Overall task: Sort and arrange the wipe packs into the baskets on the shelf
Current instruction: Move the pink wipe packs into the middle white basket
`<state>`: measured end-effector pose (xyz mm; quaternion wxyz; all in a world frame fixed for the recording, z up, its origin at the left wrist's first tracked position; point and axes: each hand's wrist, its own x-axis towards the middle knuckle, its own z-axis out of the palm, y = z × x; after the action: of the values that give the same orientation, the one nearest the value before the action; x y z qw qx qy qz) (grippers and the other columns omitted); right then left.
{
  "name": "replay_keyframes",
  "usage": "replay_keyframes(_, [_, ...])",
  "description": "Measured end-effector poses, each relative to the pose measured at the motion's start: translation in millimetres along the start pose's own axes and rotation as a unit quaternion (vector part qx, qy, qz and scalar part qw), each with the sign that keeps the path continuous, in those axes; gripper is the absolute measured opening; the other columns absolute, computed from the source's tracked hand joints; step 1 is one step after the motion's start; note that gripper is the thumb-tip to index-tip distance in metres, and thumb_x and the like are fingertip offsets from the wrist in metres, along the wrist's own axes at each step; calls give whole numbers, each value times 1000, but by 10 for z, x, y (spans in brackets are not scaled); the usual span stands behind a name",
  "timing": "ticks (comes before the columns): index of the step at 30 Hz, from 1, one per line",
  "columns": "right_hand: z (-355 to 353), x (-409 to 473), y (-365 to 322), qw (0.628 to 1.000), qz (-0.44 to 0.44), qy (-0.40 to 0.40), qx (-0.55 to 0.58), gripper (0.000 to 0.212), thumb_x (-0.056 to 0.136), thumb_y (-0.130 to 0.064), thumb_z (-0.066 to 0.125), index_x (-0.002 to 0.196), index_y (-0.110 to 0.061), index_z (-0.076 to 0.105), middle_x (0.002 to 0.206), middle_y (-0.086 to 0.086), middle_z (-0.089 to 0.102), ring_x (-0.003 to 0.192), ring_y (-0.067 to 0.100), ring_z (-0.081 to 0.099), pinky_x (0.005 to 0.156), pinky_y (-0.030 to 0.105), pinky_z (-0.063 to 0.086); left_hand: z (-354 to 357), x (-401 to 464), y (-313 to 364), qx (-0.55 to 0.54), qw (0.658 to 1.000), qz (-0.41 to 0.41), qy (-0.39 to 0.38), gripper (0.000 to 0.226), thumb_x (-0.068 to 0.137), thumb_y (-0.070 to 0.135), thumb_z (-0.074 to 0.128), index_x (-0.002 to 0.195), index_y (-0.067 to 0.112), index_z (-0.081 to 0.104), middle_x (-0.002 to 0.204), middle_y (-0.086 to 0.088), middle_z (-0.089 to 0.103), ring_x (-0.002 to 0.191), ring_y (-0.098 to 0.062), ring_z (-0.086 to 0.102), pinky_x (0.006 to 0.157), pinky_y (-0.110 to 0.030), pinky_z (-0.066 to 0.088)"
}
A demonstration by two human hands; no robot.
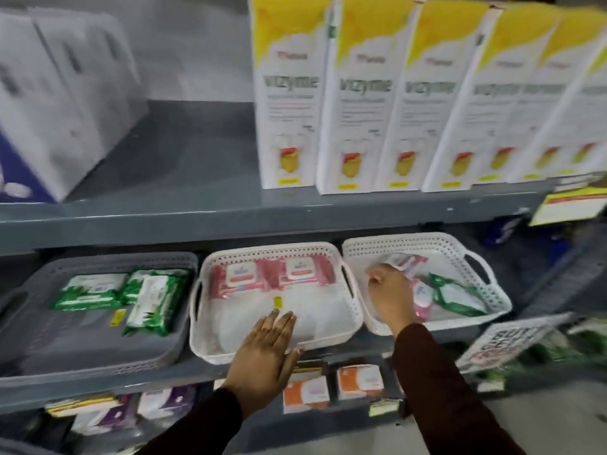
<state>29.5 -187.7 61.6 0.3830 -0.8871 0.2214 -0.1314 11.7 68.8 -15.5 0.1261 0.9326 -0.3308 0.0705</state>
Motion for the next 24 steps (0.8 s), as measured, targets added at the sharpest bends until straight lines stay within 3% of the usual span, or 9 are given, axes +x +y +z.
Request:
replay_keyframes(4, [-395, 255, 509, 975, 105, -61, -184, 31, 81, -23, 65, 109, -10, 68, 110, 12, 69, 103, 32, 65, 88, 35, 52, 144, 220, 356, 23, 999, 6, -30, 62, 100, 48, 16, 139, 12, 49, 141, -4, 52, 135, -23, 43, 111, -35, 19])
replay_keyframes(8, [-448, 446, 737, 966, 116, -69, -221, 26, 78, -41, 66, 88, -17, 62, 101, 7, 68, 100, 30, 62, 87, 35, 50, 212, 285, 548, 51, 998, -14, -33, 59, 100, 45, 17, 137, 13, 51, 139, -3, 54, 134, -23, 44, 109, -37, 20])
replay_keyframes(11, [-402, 594, 887, 965, 117, -75, -222, 25, 76, -41, 71, 89, -27, 56, 98, 1, 60, 104, 31, 60, 82, 32, 48, 215, 249, 565, 55, 998, -33, -25, 58, 101, 44, 16, 140, 14, 48, 143, -2, 51, 136, -23, 40, 109, -38, 20])
replay_keyframes(14, [-203, 1005, 1327, 950, 115, -134, -257, 47, 67, -35, 75, 112, -32, 62, 112, -1, 66, 100, 29, 61, 86, 39, 53, 200, 178, 525, 52, 997, -59, -16, 54, 100, 42, 24, 140, 14, 46, 144, -3, 50, 138, -24, 38, 111, -39, 20])
replay_keyframes(16, [-240, 1013, 1277, 948, 122, -130, -264, 51, 62, -26, 81, 110, -25, 66, 111, 5, 68, 103, 32, 62, 88, 42, 55, 184, 131, 476, 50, 996, -72, -11, 53, 100, 41, 25, 139, 14, 49, 142, -3, 51, 137, -25, 39, 112, -38, 21])
replay_keyframes(18, [-385, 787, 1010, 955, 116, -95, -255, 41, 64, -24, 82, 103, -21, 68, 107, 10, 69, 104, 33, 63, 89, 41, 55, 171, 89, 419, 48, 995, -83, -8, 54, 100, 42, 23, 139, 14, 49, 142, -3, 51, 137, -24, 39, 112, -39, 22])
replay_keyframes(21, [-389, 725, 989, 947, 113, -86, -289, 46, 72, -36, 78, 113, -21, 64, 121, 11, 61, 119, 33, 51, 98, 42, 44, 165, 53, 387, 51, 995, -90, -5, 53, 100, 41, 24, 140, 14, 47, 143, -3, 50, 139, -24, 36, 112, -39, 21])
replay_keyframes(24, [-433, 734, 943, 926, 140, -129, -326, 60, 75, -35, 77, 126, -18, 50, 133, 11, 54, 131, 34, 40, 104, 47, 31, 160, 63, 421, 54, 994, -99, -2, 61, 100, 45, 13, 140, 14, 46, 144, -4, 49, 140, -24, 34, 112, -40, 20])
